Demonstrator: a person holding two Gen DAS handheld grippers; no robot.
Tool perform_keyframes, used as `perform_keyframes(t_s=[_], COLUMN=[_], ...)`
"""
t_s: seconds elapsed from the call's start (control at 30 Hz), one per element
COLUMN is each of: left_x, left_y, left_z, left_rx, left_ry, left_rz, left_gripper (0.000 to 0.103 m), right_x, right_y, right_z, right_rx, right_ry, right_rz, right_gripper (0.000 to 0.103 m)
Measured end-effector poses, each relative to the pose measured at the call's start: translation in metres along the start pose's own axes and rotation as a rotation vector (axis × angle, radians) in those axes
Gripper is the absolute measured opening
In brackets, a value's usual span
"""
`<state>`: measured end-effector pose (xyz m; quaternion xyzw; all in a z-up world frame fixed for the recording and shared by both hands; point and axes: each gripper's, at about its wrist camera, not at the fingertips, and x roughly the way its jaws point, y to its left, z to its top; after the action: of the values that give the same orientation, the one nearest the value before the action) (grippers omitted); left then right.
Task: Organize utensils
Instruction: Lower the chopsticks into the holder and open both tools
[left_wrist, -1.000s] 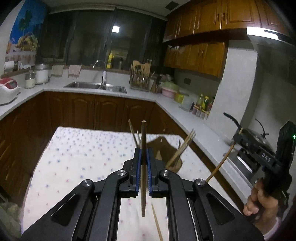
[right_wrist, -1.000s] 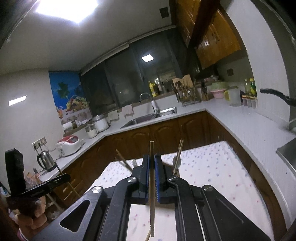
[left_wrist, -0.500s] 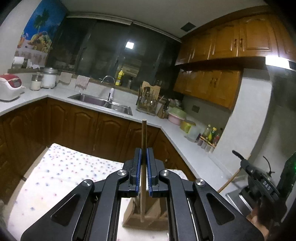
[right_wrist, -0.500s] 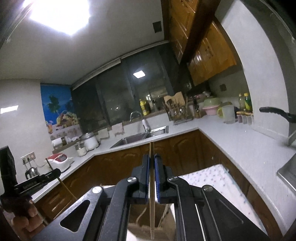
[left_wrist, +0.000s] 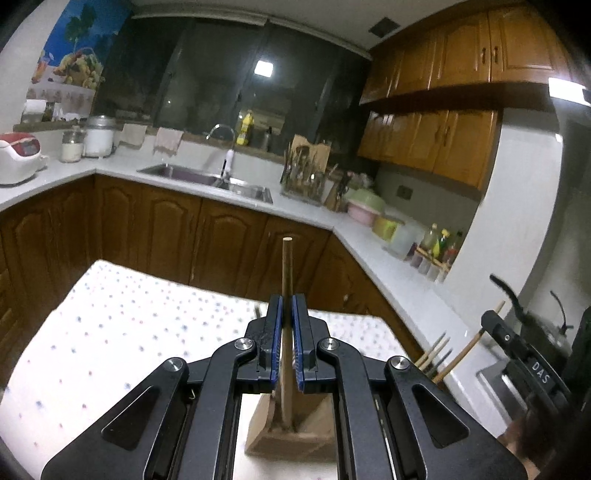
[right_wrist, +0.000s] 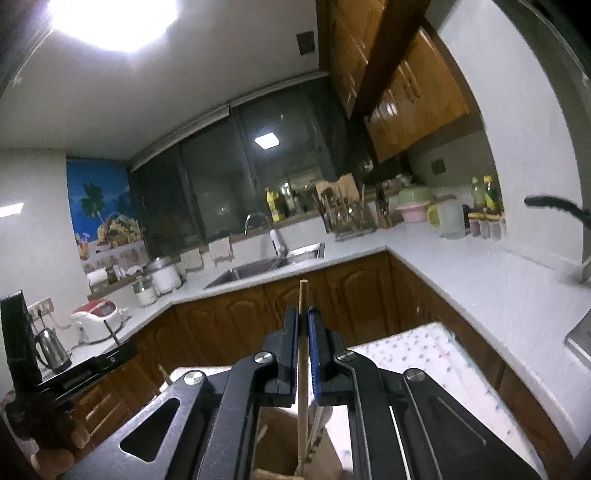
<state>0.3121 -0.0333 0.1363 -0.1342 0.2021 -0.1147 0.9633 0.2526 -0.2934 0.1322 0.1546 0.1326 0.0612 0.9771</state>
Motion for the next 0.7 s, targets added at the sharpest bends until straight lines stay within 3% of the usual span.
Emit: perform_keyframes(t_s=[0.37,0.7], left_x=[0.012,0.018], left_y=[0.002,0.003], left_z=[-0.027,-0.029], left_rx=[0.037,0.034], left_ry=[0.092,0.111], left_rz=[-0.01,-0.017], left_gripper=[0.005,0.005], right_x=[0.015,0.014], right_y=[-0.003,-0.002], right_z=[-0.028,-0.026], right_rx=[-0.02,-0.014], right_ry=[0.121,0.124], right_rz=[0.01,0.011], right_gripper=[0.006,0.006])
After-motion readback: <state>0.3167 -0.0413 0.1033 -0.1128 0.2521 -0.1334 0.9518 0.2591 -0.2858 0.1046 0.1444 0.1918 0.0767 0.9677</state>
